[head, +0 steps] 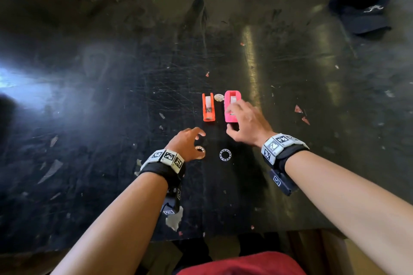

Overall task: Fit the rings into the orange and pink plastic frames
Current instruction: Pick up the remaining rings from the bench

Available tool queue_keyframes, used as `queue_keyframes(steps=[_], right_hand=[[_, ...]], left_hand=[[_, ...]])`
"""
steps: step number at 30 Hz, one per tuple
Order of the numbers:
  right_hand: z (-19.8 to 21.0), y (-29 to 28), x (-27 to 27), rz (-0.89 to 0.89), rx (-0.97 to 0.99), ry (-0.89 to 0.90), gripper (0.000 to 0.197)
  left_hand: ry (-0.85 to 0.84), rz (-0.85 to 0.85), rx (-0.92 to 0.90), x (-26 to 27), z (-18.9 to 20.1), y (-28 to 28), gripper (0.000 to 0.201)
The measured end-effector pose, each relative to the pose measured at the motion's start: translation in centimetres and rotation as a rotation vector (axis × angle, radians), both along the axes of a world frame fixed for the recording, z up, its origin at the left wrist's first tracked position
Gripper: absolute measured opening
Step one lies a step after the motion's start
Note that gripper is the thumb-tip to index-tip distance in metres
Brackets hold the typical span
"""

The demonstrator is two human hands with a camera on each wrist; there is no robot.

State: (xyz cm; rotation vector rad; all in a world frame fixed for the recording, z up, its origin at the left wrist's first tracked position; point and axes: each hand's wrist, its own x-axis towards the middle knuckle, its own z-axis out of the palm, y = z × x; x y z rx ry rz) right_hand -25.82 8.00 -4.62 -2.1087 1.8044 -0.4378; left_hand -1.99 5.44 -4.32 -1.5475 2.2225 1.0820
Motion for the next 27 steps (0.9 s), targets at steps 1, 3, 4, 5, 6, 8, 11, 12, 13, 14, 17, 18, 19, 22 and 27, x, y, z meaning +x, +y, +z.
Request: queue_keyframes(steps=[1, 3, 4, 5, 6, 8, 11, 12, 13, 14, 17, 18, 19, 22, 27], right_hand=[[0.1, 0.6, 0.2, 0.065, 0.092, -0.022, 0.035], [0.4, 1.5, 0.7, 0.172, 0.34, -0.014, 0.039], [0.4, 1.9, 1.0, 0.2, 0.44, 0.017, 0.046], [0.2, 2.3, 1.2, 0.21, 0.507, 0.045, 0.052], [0.1, 2.6, 1.4, 0.211, 0.549, 0.059, 0.056], [-0.6, 3.1, 1.7, 0.191, 0.578, 0.06, 0.059], [-1.5, 3.8, 2.0, 0.161, 0.555, 0.072, 0.049], [-1.6, 4.0, 2.0, 0.157, 0.543, 0.077, 0.043], [-1.7, 4.2, 2.1, 0.158, 0.531, 0.08, 0.037], [-1.7, 4.4, 2.2, 0.161, 0.524, 0.081, 0.033], [-0.8, 3.8, 2.9, 0.175, 0.49, 0.07, 0.027], [-0.2, 3.1, 3.3, 0.179, 0.477, 0.068, 0.027], [0.4, 2.3, 3.8, 0.181, 0.463, 0.064, 0.026], [2.1, -1.1, 5.6, 0.178, 0.398, 0.041, 0.024], [2.5, -6.5, 9.0, 0.14, 0.25, 0.196, 0.031]], left_hand=[[-0.019, -0.01, 0.01, 0.0, -0.1, 0.2, 0.069], [-0.059, -0.035, 0.01, 0.0, -0.3, 0.6, 0.074], [-0.076, -0.047, 0.0, 0.0, -0.5, 0.8, 0.075], [-0.088, -0.056, -0.011, 0.0, -0.6, 1.0, 0.076], [-0.099, -0.063, -0.019, 0.0, -0.7, 1.2, 0.076], [-0.112, -0.067, -0.034, 0.0, -0.9, 1.5, 0.074], [-0.105, -0.057, -0.075, 0.2, -1.3, 2.0, 0.063], [-0.093, -0.047, -0.091, 0.3, -1.4, 2.2, 0.057], [-0.082, -0.036, -0.104, 0.4, -1.5, 2.3, 0.052], [-0.073, -0.028, -0.109, 0.6, -1.7, 2.4, 0.047], [-0.05, 0.007, -0.11, 1.2, -1.4, 2.1, 0.043], [-0.044, 0.027, -0.112, 1.5, -1.1, 1.7, 0.042], [-0.039, 0.046, -0.121, 2.0, -0.8, 1.1, 0.043], [-0.029, 0.107, -0.163, 3.4, 0.4, -1.4, 0.044], [-0.022, 0.201, -0.237, 5.2, 1.2, -5.9, 0.043]])
